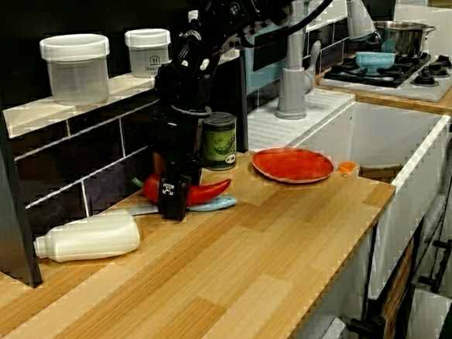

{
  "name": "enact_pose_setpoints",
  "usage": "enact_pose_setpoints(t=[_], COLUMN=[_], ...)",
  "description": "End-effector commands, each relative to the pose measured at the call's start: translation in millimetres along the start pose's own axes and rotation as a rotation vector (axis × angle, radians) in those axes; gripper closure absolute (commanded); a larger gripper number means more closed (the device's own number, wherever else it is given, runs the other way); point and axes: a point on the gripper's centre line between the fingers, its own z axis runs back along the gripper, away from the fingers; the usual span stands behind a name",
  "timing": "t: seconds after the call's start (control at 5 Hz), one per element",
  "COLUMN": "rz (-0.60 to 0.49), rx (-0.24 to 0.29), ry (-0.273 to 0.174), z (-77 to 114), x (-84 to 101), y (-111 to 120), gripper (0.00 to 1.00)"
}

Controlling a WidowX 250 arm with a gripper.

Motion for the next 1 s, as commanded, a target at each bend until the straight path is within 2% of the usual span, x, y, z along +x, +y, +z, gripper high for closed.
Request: enact_pose_setpoints(t=[0.0,0.2,0.8], rz=[0.001,0.001,-0.019], rx=[-0.015,-0.022,-0.145], ry=[-0.047,-0.038,0.088], z=[21.2,23.5,62.8], x=[-4.0,-6.6,-13.0], y=[12,15,38], gripper=[1.00,1.00,1.00])
